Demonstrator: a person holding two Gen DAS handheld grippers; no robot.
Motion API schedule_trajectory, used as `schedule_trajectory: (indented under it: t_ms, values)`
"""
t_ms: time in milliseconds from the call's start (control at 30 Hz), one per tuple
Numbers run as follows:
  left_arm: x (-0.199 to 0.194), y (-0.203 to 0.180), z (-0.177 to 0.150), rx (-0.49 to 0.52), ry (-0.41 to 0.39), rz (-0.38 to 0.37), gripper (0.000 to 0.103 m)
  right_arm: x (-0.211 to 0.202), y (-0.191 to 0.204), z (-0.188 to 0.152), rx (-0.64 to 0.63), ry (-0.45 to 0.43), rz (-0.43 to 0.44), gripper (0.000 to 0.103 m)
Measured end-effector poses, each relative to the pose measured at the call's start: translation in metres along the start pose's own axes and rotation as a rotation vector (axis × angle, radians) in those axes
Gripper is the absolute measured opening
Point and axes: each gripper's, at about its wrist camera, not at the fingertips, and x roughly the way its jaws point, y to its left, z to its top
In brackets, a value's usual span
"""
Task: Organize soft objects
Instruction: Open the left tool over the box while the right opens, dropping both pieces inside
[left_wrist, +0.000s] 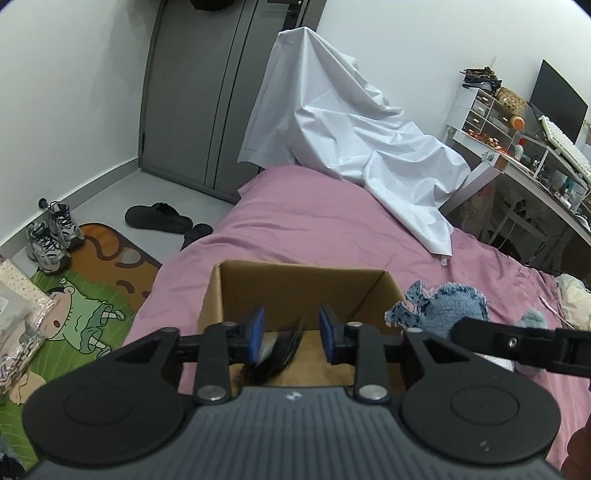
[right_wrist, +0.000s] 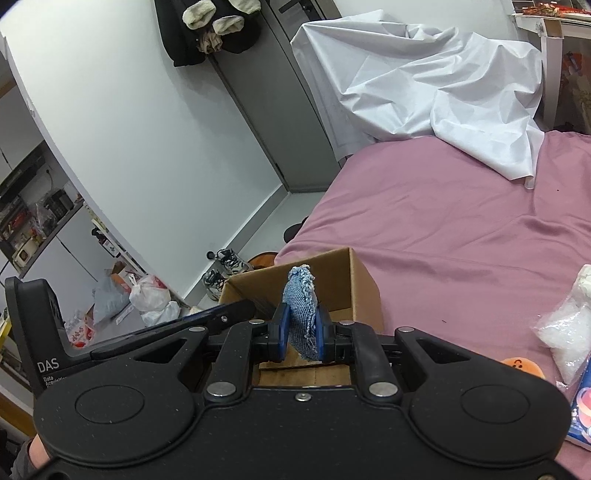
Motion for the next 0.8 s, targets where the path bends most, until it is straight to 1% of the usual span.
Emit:
schedule_trajectory:
  t_ms: [100,267,333,500,600,633,667,700,733,800]
  values:
    - [-0.005,-0.003,-0.002,0.016,-0.010,0.029,0.048,0.001,0.000,0.001,0.009,0.001,-0.001,0.015]
    - [-0.017,-0.006,-0.005,0.021,-0.029,0.042,0.057,0.002,0.001,0.007,0.005,-0.006,0.006,0.015]
    - [-0.022,-0.006,-0.007,0.011,-0.039,0.053,0.064,0.004,0.003,0.010,0.000,-0.010,0.009,0.015]
    - [-0.029,-0.006,-0.008,-0.008,-0.051,0.051,0.068,0.007,0.008,0.016,-0.013,-0.016,0.020,0.015]
    - [-0.033,-0.004,-0.009,-0.030,-0.064,0.054,0.070,0.008,0.013,0.018,-0.034,-0.032,0.042,0.021]
    - [-0.035,-0.003,-0.010,-0.038,-0.068,0.061,0.072,0.008,0.014,0.018,-0.039,-0.034,0.042,0.032]
    - [-0.037,-0.002,-0.012,-0.048,-0.074,0.071,0.073,0.008,0.013,0.018,-0.038,-0.038,0.037,0.040]
    - [-0.039,0.000,-0.013,-0.061,-0.083,0.080,0.074,0.007,0.012,0.018,-0.032,-0.045,0.030,0.051]
    - [-0.041,0.001,-0.015,-0.075,-0.092,0.084,0.075,0.006,0.010,0.017,-0.028,-0.048,0.027,0.054]
    - [-0.045,0.003,-0.018,-0.097,-0.097,0.084,0.076,0.005,0.006,0.015,-0.027,-0.036,0.023,0.055]
